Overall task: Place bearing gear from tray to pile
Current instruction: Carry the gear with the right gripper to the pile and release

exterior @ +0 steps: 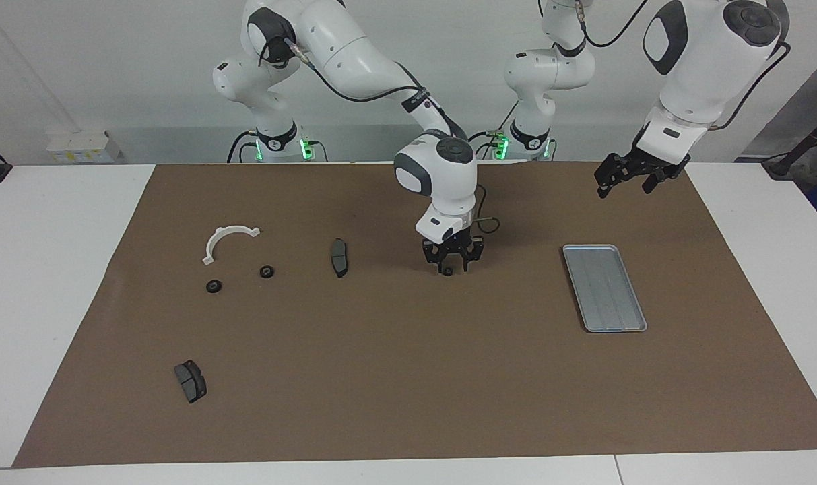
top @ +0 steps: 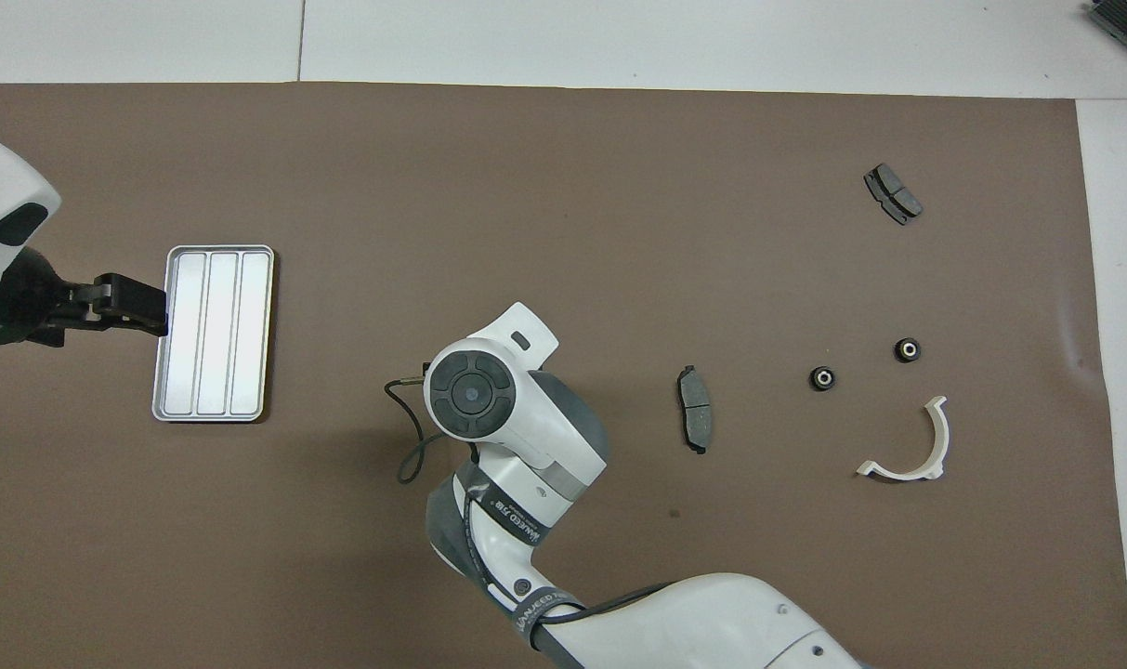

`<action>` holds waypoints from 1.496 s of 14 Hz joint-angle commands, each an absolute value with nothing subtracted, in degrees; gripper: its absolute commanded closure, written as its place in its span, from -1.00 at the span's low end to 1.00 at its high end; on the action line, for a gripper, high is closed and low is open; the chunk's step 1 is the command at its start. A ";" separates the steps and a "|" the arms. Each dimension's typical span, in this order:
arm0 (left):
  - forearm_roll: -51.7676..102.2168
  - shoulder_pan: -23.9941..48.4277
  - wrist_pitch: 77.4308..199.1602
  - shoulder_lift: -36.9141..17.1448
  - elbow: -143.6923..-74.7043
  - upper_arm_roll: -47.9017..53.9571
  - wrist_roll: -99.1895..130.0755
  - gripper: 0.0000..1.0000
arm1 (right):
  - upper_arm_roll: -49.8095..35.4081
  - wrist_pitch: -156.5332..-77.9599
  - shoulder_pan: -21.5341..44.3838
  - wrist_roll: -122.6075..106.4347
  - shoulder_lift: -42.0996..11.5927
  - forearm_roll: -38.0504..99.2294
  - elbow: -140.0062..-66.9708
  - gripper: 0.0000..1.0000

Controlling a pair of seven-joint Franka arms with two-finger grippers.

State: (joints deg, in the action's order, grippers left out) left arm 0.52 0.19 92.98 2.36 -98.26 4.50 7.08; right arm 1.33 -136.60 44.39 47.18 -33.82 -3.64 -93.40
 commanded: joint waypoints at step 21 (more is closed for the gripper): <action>-0.18 -1.49 93.96 4.13 -100.20 3.52 6.77 -1.00 | 1.76 -135.61 21.99 25.69 -18.11 -4.40 -105.73 1.00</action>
State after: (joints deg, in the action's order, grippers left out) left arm 0.52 -1.16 92.98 2.41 -98.26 3.30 7.08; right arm 2.81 -135.09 25.81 30.15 -19.92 -3.97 -102.86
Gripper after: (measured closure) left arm 0.000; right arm 0.767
